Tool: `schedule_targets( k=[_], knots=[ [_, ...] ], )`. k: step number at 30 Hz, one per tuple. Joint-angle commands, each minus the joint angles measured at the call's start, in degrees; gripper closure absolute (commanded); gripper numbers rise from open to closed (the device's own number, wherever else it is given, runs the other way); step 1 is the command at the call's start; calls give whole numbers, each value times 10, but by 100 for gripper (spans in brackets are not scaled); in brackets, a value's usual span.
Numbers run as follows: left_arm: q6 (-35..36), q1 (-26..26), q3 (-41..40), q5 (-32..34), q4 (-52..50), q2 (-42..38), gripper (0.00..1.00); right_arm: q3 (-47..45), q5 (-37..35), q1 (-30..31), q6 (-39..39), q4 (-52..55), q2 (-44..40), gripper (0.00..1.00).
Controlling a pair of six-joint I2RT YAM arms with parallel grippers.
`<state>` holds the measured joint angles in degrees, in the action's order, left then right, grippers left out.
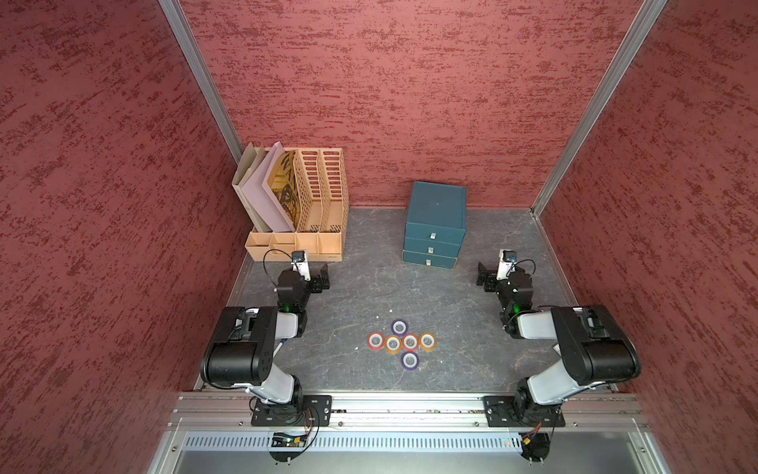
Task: Place the transparent tape into the drawer according to color
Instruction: Move the storage box to the center of the board.
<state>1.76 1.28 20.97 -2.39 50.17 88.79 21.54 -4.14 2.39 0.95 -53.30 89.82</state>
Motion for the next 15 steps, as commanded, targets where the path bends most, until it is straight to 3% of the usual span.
schedule_targets(
  k=[1,8,10,15],
  knots=[
    [1,-11,6,21,12,-14,0,1,-16,-2,-5,0,-20,1],
    [32,-56,89,50,-261,-154,0,84,-57,2,-35,235,-161,2],
    [11,-66,123,58,-347,-187,0,138,-43,1,-48,324,-170,1],
    [-51,-83,179,0,-495,-251,0,274,10,-7,-93,471,-161,1]
  ],
)
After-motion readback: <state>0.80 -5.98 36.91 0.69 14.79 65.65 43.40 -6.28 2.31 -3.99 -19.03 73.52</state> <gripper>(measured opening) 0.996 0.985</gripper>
